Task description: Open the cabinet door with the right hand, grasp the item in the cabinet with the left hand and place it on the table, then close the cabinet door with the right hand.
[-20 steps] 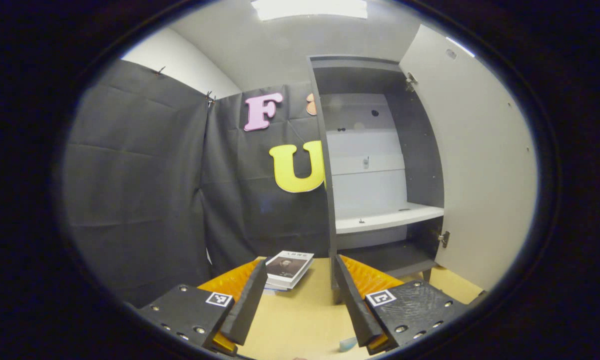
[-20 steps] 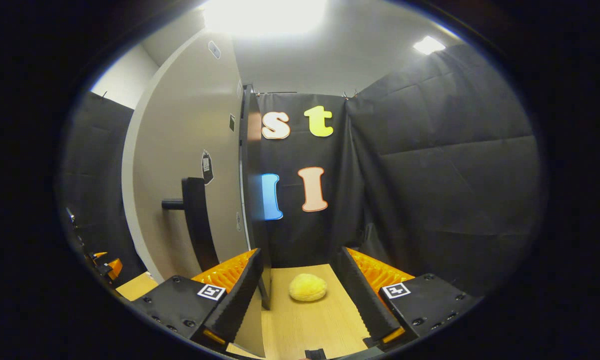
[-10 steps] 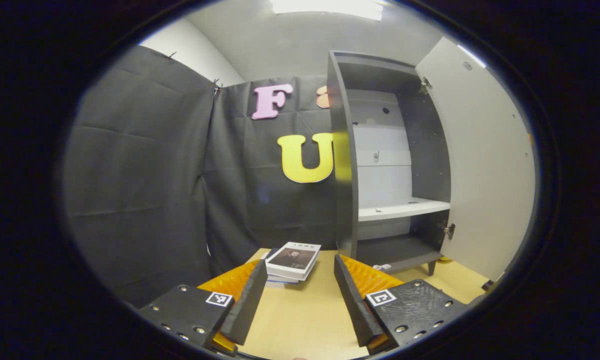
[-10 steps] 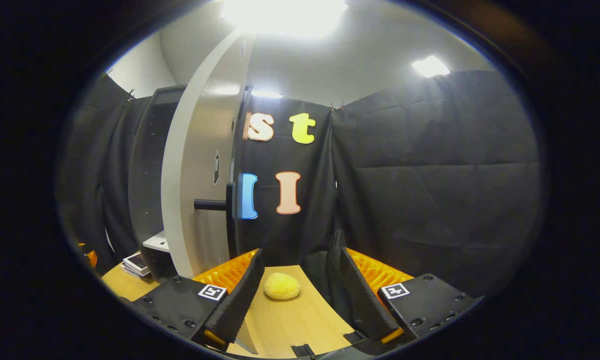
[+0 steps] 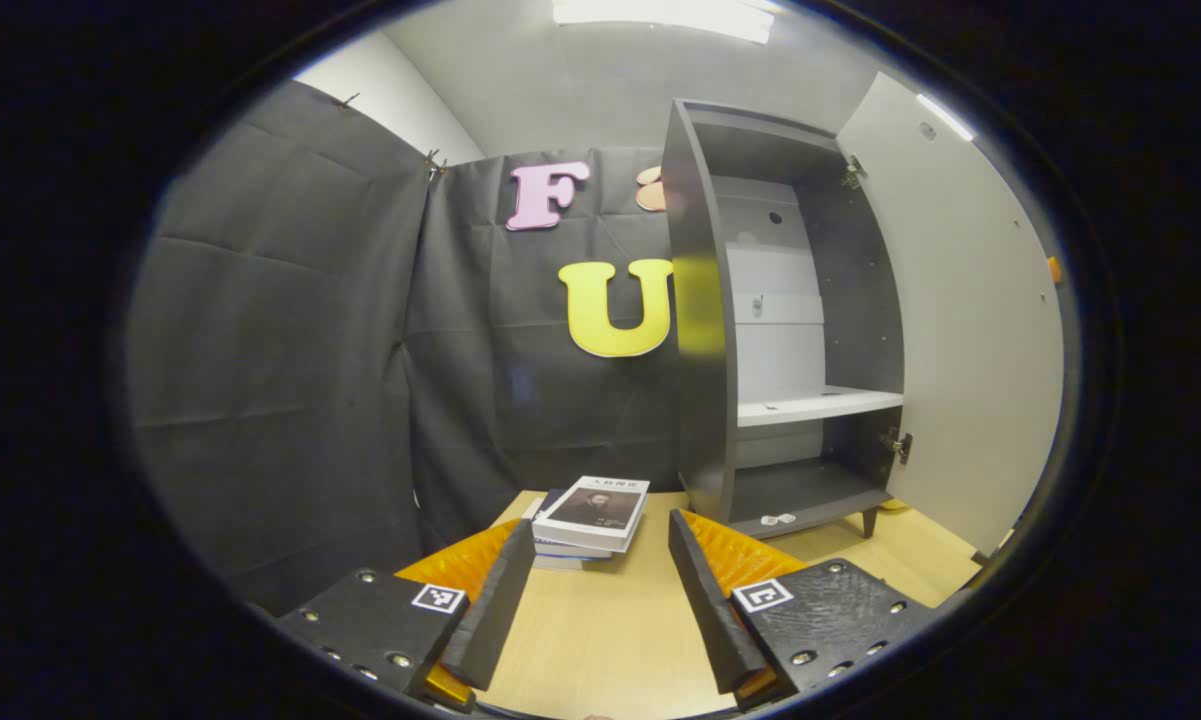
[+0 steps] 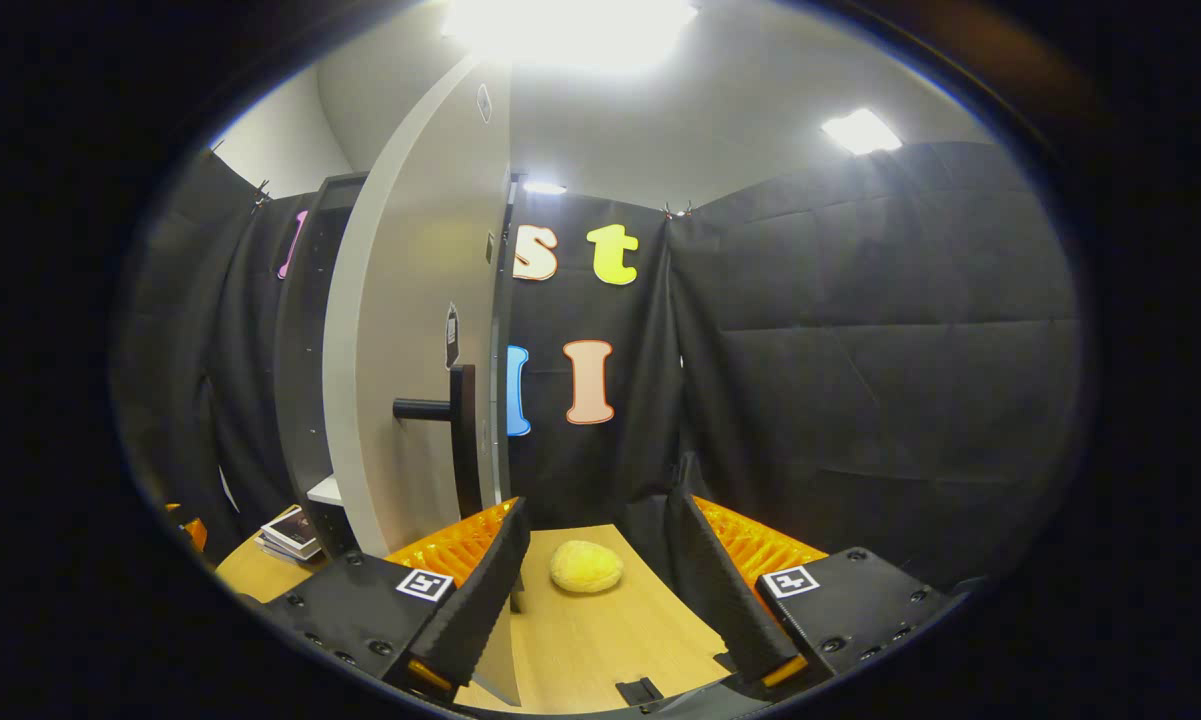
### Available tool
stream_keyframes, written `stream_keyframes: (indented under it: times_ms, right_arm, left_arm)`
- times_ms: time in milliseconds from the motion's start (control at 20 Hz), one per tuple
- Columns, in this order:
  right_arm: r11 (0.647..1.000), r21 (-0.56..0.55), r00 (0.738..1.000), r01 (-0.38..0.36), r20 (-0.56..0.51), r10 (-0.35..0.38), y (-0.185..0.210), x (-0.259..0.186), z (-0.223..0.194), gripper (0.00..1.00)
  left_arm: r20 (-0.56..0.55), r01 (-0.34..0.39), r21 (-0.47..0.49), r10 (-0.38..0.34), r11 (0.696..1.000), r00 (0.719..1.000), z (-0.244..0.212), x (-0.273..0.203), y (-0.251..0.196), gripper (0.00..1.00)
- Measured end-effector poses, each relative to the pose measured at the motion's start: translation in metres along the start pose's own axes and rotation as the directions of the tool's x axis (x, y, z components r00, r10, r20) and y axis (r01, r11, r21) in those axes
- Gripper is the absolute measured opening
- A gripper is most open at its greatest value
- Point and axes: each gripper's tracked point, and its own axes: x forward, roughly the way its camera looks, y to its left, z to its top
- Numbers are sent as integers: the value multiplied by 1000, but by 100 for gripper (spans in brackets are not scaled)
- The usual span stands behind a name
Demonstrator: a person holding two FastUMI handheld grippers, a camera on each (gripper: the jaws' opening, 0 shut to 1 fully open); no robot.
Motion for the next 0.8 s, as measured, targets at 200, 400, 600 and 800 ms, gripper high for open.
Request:
stream_keyframes:
  times_ms: [200, 400, 600, 800]
  right_arm:
    - [999, -6, 999, -37, -2, 37, 25, -11, -1, 96]
    - [997, 13, 997, -77, -7, 77, 50, -13, -1, 96]
    - [991, 22, 991, -131, -7, 131, 79, -13, 0, 92]
    - [981, 35, 982, -191, -6, 191, 112, -11, 0, 97]
  left_arm:
    - [-9, 1, -8, -1, 1000, 1000, -5, 2, 15, 81]
    - [-12, 7, -12, -7, 1000, 1000, -7, 4, 23, 82]
    - [-4, 9, -4, -9, 1000, 1000, -6, 3, 31, 82]
    - [-7, -5, -7, 5, 1000, 1000, -8, 0, 45, 82]
